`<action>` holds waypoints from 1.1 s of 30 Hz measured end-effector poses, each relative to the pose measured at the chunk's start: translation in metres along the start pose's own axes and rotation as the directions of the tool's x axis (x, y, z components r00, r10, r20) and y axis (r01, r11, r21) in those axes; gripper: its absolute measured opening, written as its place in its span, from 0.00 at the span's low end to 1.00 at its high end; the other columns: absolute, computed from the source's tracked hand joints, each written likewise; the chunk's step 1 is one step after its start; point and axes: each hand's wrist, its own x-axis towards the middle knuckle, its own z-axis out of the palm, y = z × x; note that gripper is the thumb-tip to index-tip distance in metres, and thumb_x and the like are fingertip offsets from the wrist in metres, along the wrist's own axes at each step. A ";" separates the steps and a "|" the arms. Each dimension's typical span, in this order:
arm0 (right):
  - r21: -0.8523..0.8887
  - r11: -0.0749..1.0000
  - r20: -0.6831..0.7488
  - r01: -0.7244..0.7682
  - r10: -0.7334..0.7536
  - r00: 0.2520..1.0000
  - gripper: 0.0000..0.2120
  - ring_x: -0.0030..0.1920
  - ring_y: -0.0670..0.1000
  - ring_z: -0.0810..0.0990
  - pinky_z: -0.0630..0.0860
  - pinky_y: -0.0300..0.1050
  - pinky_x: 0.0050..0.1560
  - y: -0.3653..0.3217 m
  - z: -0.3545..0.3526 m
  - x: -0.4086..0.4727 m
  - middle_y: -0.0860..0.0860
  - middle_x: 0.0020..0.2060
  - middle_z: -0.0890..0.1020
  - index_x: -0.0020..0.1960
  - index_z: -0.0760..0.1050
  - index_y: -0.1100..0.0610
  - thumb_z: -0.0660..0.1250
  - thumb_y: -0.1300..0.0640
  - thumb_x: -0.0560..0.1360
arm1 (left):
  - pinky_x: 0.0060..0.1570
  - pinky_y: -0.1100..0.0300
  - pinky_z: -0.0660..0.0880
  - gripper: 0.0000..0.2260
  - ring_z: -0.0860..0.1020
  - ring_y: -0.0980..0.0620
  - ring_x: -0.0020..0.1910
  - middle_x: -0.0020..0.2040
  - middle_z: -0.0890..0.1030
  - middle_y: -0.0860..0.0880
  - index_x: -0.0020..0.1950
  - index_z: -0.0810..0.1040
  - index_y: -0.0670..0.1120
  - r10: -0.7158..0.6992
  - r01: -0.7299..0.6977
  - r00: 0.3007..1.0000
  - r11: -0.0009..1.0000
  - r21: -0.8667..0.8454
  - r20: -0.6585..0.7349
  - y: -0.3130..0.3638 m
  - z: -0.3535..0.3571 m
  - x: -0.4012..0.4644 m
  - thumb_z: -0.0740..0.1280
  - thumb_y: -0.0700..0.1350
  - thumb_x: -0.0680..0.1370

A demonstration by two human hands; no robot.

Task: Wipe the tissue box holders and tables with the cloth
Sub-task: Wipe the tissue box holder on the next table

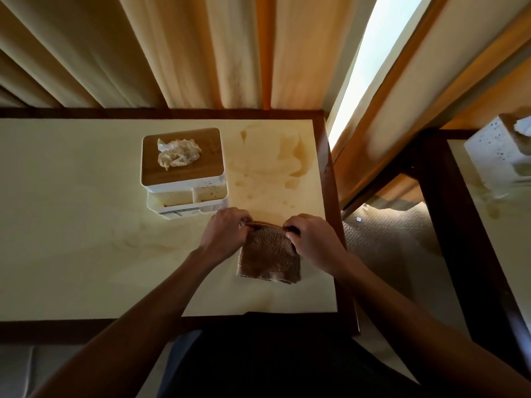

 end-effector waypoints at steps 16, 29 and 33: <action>-0.186 0.935 -0.196 0.302 -0.337 0.921 0.11 0.47 0.52 0.73 0.77 0.44 0.37 -0.012 0.020 -0.081 0.58 0.48 0.82 0.51 0.83 0.61 0.63 0.59 0.76 | 0.27 0.62 0.76 0.12 0.79 0.57 0.28 0.32 0.82 0.55 0.49 0.85 0.51 0.183 -0.182 0.968 0.983 0.021 -0.170 -0.009 0.006 -0.092 0.64 0.51 0.72; -0.209 0.913 -0.166 0.350 -0.386 0.908 0.12 0.49 0.51 0.73 0.76 0.42 0.41 -0.010 0.037 -0.101 0.57 0.49 0.82 0.54 0.82 0.60 0.68 0.60 0.72 | 0.30 0.56 0.78 0.10 0.81 0.47 0.38 0.39 0.82 0.50 0.46 0.84 0.48 0.330 -0.312 0.938 0.938 0.154 -0.108 -0.027 0.009 -0.093 0.65 0.49 0.72; -0.194 0.913 -0.141 0.359 -0.388 0.911 0.13 0.49 0.54 0.77 0.79 0.47 0.44 -0.007 0.044 -0.110 0.56 0.53 0.82 0.58 0.81 0.61 0.65 0.59 0.75 | 0.29 0.55 0.78 0.10 0.80 0.47 0.40 0.40 0.82 0.50 0.46 0.84 0.48 0.366 -0.345 0.927 0.920 0.187 -0.088 -0.031 0.011 -0.096 0.64 0.48 0.72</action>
